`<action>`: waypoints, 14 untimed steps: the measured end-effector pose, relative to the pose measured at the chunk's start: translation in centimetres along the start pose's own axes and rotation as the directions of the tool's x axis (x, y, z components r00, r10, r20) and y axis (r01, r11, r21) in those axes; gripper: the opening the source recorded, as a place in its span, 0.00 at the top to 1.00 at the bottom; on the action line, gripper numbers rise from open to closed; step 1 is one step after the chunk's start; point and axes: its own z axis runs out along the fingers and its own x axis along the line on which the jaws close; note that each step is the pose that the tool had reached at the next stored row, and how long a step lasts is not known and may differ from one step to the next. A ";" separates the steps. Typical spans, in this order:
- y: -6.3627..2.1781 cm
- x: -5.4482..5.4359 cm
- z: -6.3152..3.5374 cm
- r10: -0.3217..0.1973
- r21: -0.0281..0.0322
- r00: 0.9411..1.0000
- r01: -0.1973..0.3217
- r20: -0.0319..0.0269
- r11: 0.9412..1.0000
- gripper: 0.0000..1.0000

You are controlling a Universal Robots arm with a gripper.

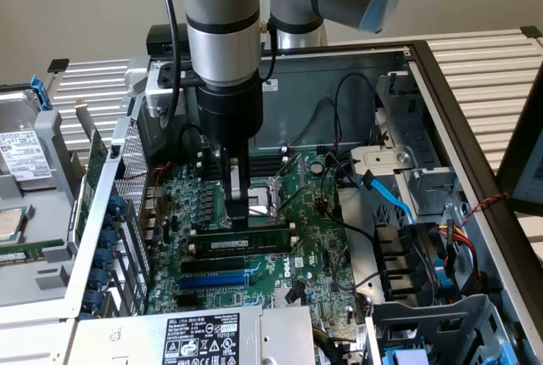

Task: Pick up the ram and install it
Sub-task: 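Press down the ram until it locks into place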

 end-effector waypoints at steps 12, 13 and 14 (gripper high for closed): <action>-0.27 -0.3 -0.01 0.000 -0.008 1.000 0.000 -0.015 1.000 0.90; -0.29 -0.3 0.01 0.000 -0.008 1.000 0.000 -0.017 1.000 0.90; -0.30 -0.3 0.02 0.000 -0.008 1.000 0.000 -0.018 1.000 0.90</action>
